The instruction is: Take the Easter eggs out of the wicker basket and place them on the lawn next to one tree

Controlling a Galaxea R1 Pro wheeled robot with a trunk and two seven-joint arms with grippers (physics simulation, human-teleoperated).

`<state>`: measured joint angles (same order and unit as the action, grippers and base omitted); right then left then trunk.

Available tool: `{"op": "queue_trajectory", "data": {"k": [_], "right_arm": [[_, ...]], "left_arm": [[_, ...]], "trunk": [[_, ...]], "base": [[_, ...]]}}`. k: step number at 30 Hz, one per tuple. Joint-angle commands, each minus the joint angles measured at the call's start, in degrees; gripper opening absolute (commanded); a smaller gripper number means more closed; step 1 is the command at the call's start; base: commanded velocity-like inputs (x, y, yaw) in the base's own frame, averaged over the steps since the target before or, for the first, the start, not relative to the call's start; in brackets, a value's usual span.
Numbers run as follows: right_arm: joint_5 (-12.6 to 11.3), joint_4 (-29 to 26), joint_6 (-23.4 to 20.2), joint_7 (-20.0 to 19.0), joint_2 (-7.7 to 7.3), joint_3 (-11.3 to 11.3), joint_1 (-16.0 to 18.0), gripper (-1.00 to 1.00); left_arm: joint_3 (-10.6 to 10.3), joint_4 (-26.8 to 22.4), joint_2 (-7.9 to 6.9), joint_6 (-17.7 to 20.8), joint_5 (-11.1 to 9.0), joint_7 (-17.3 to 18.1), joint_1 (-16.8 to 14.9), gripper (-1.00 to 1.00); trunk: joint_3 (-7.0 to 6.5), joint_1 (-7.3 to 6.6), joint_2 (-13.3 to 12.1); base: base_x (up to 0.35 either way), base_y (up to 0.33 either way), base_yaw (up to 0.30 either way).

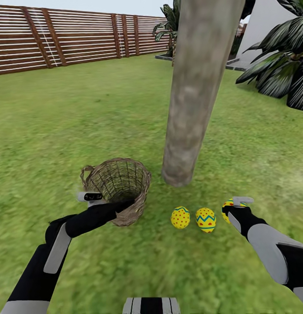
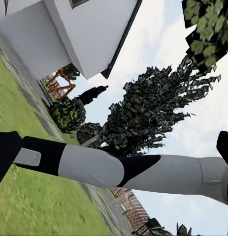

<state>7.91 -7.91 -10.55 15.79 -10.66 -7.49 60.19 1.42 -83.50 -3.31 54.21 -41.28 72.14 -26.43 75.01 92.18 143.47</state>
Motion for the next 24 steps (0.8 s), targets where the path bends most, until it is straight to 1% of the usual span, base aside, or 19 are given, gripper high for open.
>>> {"op": "queue_trajectory", "data": {"k": [1,2,7,11,15,17,21,24], "right_arm": [[0.62,-0.1,-0.36,0.03,0.03,-0.42,0.01,-1.0],[0.63,-0.09,-0.35,0.04,0.03,-0.42,0.01,-1.0],[0.7,-0.17,-0.29,0.05,0.03,-0.42,0.01,-1.0],[0.71,-0.18,-0.26,0.07,0.03,-0.42,0.01,-1.0],[0.71,-0.26,-0.26,0.03,0.03,-0.48,0.01,-1.0],[0.71,-0.3,-0.26,0.03,0.03,-0.48,0.01,-1.0],[0.71,-0.35,-0.26,0.04,0.03,-0.51,0.01,-1.0],[0.71,-0.35,-0.26,0.04,0.07,-0.51,0.01,-1.0]], "left_arm": [[-0.05,0.0,0.02,0.45,-0.21,0.02,-0.02,1.0],[-0.08,0.0,0.04,0.45,-0.21,0.02,-0.02,1.0],[-0.09,0.04,0.06,0.46,-0.29,0.02,-0.02,1.0],[-0.1,0.07,0.06,0.45,-0.27,0.02,-0.02,1.0],[-0.1,0.06,0.06,0.45,-0.26,0.02,-0.02,1.0],[-0.1,0.08,0.06,0.39,-0.28,0.07,-0.02,1.0],[-0.1,0.02,0.06,0.31,-0.29,0.46,-0.02,1.0],[-0.1,0.08,0.06,0.36,-0.29,0.52,-0.02,1.0]], "trunk": [[0.27,0.01,0.03],[0.49,0.04,0.05],[0.49,0.04,0.05],[0.49,0.04,0.05],[0.49,0.04,0.05],[0.49,0.04,0.05],[0.49,0.04,0.05],[0.49,0.04,0.05]], "base": [[0.0,0.0,0.0],[0.0,0.0,0.0],[0.054,-0.003,0.0],[0.177,-0.211,0.0],[0.02,-0.224,0.0],[0.001,-0.085,0.0],[-0.223,-0.058,0.0],[-0.203,-0.244,0.0]]}}
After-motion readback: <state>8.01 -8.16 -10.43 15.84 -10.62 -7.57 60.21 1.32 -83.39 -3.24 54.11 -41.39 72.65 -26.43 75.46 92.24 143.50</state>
